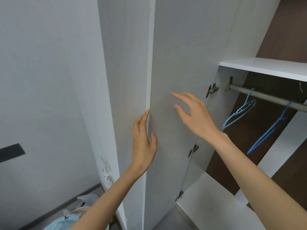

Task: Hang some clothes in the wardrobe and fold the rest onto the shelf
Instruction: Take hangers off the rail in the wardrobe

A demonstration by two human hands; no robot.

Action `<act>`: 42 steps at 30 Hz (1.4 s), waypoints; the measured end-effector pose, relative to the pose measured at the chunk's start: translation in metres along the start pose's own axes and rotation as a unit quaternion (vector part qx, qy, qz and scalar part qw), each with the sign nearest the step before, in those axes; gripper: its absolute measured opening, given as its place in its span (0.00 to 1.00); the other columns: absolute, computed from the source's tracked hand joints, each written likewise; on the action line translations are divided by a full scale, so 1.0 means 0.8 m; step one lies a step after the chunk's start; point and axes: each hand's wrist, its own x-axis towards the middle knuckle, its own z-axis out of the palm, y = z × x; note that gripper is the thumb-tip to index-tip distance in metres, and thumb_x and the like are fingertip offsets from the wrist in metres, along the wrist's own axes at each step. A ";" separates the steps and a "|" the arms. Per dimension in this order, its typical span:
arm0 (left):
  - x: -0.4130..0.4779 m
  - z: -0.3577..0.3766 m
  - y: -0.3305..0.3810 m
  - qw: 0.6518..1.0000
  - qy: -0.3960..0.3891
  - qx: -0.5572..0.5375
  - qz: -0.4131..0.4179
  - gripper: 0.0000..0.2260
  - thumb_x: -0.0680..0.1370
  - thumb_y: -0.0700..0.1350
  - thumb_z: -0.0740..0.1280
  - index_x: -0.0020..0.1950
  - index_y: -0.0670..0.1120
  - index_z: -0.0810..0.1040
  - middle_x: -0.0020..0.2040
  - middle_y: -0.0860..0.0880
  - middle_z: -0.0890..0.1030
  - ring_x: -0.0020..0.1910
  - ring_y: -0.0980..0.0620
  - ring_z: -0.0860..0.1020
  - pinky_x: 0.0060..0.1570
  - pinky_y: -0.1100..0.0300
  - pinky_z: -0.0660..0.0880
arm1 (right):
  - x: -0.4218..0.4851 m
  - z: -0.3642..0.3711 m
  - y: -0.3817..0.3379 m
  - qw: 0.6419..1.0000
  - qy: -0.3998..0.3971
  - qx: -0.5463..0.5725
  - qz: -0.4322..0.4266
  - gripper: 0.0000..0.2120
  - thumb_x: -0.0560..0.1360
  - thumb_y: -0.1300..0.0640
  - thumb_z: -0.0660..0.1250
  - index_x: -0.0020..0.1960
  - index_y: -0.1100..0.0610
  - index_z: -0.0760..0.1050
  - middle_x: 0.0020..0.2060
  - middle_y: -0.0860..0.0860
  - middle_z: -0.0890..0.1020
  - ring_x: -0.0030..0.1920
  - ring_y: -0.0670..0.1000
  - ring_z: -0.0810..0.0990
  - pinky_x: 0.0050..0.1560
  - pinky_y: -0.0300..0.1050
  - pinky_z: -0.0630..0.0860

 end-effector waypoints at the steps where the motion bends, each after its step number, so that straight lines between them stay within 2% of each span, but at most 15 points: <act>1: -0.003 0.001 0.007 1.000 0.007 0.005 0.009 0.31 0.75 0.33 0.62 0.75 0.51 0.59 0.66 0.54 0.67 0.67 0.56 0.65 0.70 0.57 0.63 | -0.009 -0.007 0.001 1.000 0.019 0.003 0.008 0.17 0.79 0.57 0.63 0.67 0.49 0.74 0.59 0.45 0.78 0.59 0.47 0.75 0.60 0.47 0.73; 6: -0.019 0.026 0.049 0.998 -0.045 -0.037 -0.007 0.23 0.77 0.34 0.60 0.69 0.53 0.67 0.57 0.58 0.76 0.56 0.56 0.74 0.58 0.62 0.71 | -0.061 -0.059 0.021 0.995 0.080 0.000 0.059 0.12 0.78 0.60 0.63 0.60 0.52 0.78 0.46 0.44 0.79 0.47 0.45 0.77 0.51 0.41 0.73; 13: -0.043 0.122 0.084 0.986 -0.138 -0.088 -0.039 0.20 0.77 0.35 0.60 0.64 0.55 0.70 0.54 0.58 0.76 0.50 0.57 0.76 0.52 0.58 0.75 | -0.145 -0.133 0.092 0.976 0.131 -0.026 0.174 0.11 0.78 0.59 0.64 0.58 0.49 0.78 0.44 0.43 0.80 0.44 0.45 0.77 0.47 0.46 0.75; 19: -0.042 0.219 0.117 0.969 -0.202 -0.137 -0.036 0.20 0.77 0.32 0.59 0.65 0.49 0.69 0.54 0.53 0.76 0.45 0.58 0.74 0.47 0.62 0.74 | -0.199 -0.181 0.162 0.947 0.138 -0.026 0.290 0.12 0.77 0.59 0.64 0.58 0.48 0.76 0.49 0.43 0.80 0.43 0.46 0.78 0.49 0.50 0.78; 20: -0.039 0.237 0.119 0.966 -0.213 -0.142 -0.036 0.20 0.76 0.32 0.59 0.65 0.49 0.69 0.54 0.53 0.76 0.44 0.58 0.74 0.47 0.62 0.74 | -0.205 -0.188 0.175 0.940 0.146 -0.020 0.308 0.12 0.77 0.59 0.64 0.59 0.49 0.76 0.49 0.44 0.80 0.43 0.45 0.78 0.49 0.47 0.78; 22: -0.030 0.273 0.117 0.960 -0.238 -0.141 -0.035 0.20 0.76 0.33 0.60 0.66 0.49 0.69 0.54 0.52 0.76 0.44 0.59 0.74 0.47 0.63 0.73 | -0.213 -0.198 0.197 0.928 0.158 -0.014 0.338 0.12 0.77 0.61 0.64 0.59 0.51 0.76 0.51 0.46 0.80 0.41 0.43 0.77 0.46 0.33 0.74; 24: -0.020 0.313 0.112 0.951 -0.276 -0.131 -0.035 0.20 0.77 0.35 0.61 0.67 0.49 0.68 0.55 0.52 0.74 0.46 0.58 0.75 0.50 0.59 0.74 | -0.219 -0.207 0.221 0.915 0.163 -0.018 0.368 0.12 0.78 0.61 0.64 0.60 0.53 0.76 0.52 0.46 0.80 0.41 0.40 0.77 0.41 0.25 0.70; 26: -0.010 0.358 0.106 0.938 -0.327 -0.104 -0.040 0.21 0.78 0.39 0.62 0.71 0.48 0.65 0.58 0.50 0.71 0.54 0.51 0.75 0.58 0.53 0.73 | -0.222 -0.213 0.246 0.904 0.162 -0.023 0.395 0.12 0.78 0.61 0.64 0.61 0.54 0.75 0.52 0.45 0.79 0.42 0.39 0.76 0.40 0.24 0.70; 30: 0.008 0.461 0.085 0.903 -0.418 -0.055 -0.080 0.27 0.80 0.47 0.63 0.76 0.44 0.58 0.69 0.39 0.67 0.69 0.43 0.68 0.69 0.54 0.63 | -0.221 -0.220 0.303 0.892 0.162 -0.045 0.419 0.13 0.78 0.60 0.64 0.61 0.53 0.75 0.54 0.45 0.79 0.43 0.42 0.77 0.45 0.33 0.72; 32: 0.014 0.513 0.072 0.887 -0.450 -0.035 -0.097 0.29 0.80 0.51 0.63 0.77 0.43 0.56 0.72 0.39 0.65 0.72 0.42 0.64 0.71 0.52 0.61 | -0.217 -0.223 0.331 0.887 0.155 -0.063 0.430 0.13 0.77 0.60 0.64 0.61 0.52 0.75 0.55 0.45 0.79 0.44 0.44 0.77 0.48 0.40 0.75; 34: 0.018 0.557 0.062 0.873 -0.475 -0.027 -0.109 0.30 0.80 0.54 0.62 0.76 0.44 0.57 0.72 0.40 0.66 0.71 0.41 0.66 0.70 0.48 0.63 | -0.211 -0.226 0.359 0.885 0.137 -0.084 0.437 0.13 0.77 0.59 0.64 0.62 0.52 0.74 0.55 0.46 0.79 0.45 0.45 0.78 0.49 0.42 0.76; 37: 0.022 0.601 0.060 0.876 -0.468 -0.046 -0.107 0.23 0.81 0.51 0.60 0.73 0.44 0.63 0.65 0.44 0.76 0.63 0.45 0.75 0.63 0.49 0.71 | -0.200 -0.229 0.395 0.879 0.120 -0.104 0.449 0.14 0.78 0.59 0.64 0.63 0.52 0.74 0.56 0.45 0.78 0.44 0.42 0.77 0.46 0.34 0.73; 39: 0.026 0.616 0.063 0.881 -0.453 -0.084 -0.109 0.16 0.82 0.48 0.58 0.69 0.45 0.69 0.48 0.49 0.80 0.49 0.47 0.80 0.54 0.50 0.77 | -0.193 -0.230 0.420 0.876 0.116 -0.116 0.454 0.14 0.78 0.59 0.65 0.63 0.52 0.74 0.56 0.46 0.78 0.43 0.42 0.76 0.43 0.30 0.71; 40: 0.028 0.620 0.064 0.883 -0.444 -0.105 -0.108 0.14 0.83 0.47 0.57 0.66 0.45 0.71 0.41 0.51 0.79 0.41 0.48 0.79 0.47 0.48 0.79 | -0.189 -0.229 0.432 0.875 0.114 -0.120 0.455 0.14 0.78 0.59 0.65 0.63 0.53 0.74 0.56 0.47 0.78 0.42 0.42 0.76 0.42 0.30 0.70; 42: 0.035 0.626 0.063 0.894 -0.424 -0.118 -0.084 0.13 0.83 0.48 0.54 0.62 0.45 0.74 0.35 0.54 0.74 0.34 0.49 0.76 0.40 0.46 0.78 | -0.178 -0.227 0.454 0.872 0.112 -0.122 0.461 0.14 0.78 0.58 0.65 0.64 0.52 0.73 0.57 0.47 0.79 0.42 0.42 0.76 0.45 0.35 0.73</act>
